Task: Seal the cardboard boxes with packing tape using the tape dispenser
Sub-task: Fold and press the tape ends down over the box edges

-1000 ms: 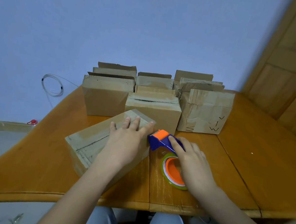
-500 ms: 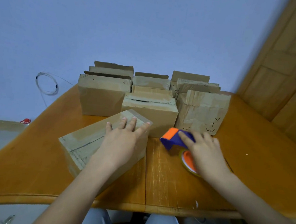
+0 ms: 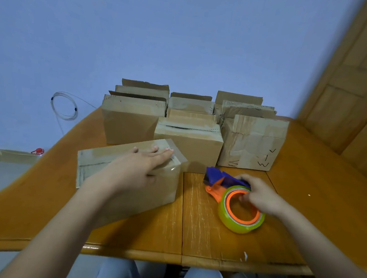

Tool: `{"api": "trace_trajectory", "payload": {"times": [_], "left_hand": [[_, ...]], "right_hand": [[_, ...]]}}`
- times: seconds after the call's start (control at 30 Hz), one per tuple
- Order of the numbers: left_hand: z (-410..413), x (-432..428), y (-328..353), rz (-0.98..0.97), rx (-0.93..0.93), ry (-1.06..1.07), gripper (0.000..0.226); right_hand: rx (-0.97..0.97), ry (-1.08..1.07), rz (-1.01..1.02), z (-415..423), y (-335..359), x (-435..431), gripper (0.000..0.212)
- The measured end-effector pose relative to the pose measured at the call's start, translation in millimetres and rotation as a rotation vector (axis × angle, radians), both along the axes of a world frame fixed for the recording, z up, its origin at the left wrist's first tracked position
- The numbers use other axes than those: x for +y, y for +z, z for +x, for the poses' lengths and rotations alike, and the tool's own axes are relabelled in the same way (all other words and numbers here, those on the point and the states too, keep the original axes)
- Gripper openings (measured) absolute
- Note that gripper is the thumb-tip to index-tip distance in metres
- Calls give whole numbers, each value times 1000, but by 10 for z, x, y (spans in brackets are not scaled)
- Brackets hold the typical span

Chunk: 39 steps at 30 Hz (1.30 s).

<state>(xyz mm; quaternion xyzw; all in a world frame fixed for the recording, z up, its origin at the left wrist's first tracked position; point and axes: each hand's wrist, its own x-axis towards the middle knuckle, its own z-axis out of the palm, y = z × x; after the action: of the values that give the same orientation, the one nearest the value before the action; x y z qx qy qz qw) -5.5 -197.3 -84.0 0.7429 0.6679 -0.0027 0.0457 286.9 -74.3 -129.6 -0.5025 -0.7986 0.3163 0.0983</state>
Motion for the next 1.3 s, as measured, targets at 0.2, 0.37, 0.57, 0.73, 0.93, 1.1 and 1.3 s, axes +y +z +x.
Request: {"api": "trace_trajectory", "payload": {"times": [0.2, 0.37, 0.57, 0.73, 0.93, 1.1, 1.3], "left_hand": [[-111, -83, 85, 28, -103, -8, 80], [-35, -69, 46, 170, -271, -3, 66], [121, -64, -115, 365, -277, 125, 64], [136, -73, -165, 423, -302, 117, 58], [49, -43, -182, 381, -279, 59, 58], [-69, -72, -213, 380, -263, -31, 58], [-254, -174, -176, 318, -380, -90, 60]], "right_hand": [[-47, 12, -87, -80, -151, 124, 28], [-242, 77, 196, -126, -159, 229, 38], [-208, 108, 311, -230, -87, 196, 60], [290, 50, 411, -448, 69, -29, 43], [593, 69, 488, -870, -25, -252, 33], [749, 86, 496, -1109, -161, -415, 31], [834, 147, 471, -1283, -298, -598, 39]]}}
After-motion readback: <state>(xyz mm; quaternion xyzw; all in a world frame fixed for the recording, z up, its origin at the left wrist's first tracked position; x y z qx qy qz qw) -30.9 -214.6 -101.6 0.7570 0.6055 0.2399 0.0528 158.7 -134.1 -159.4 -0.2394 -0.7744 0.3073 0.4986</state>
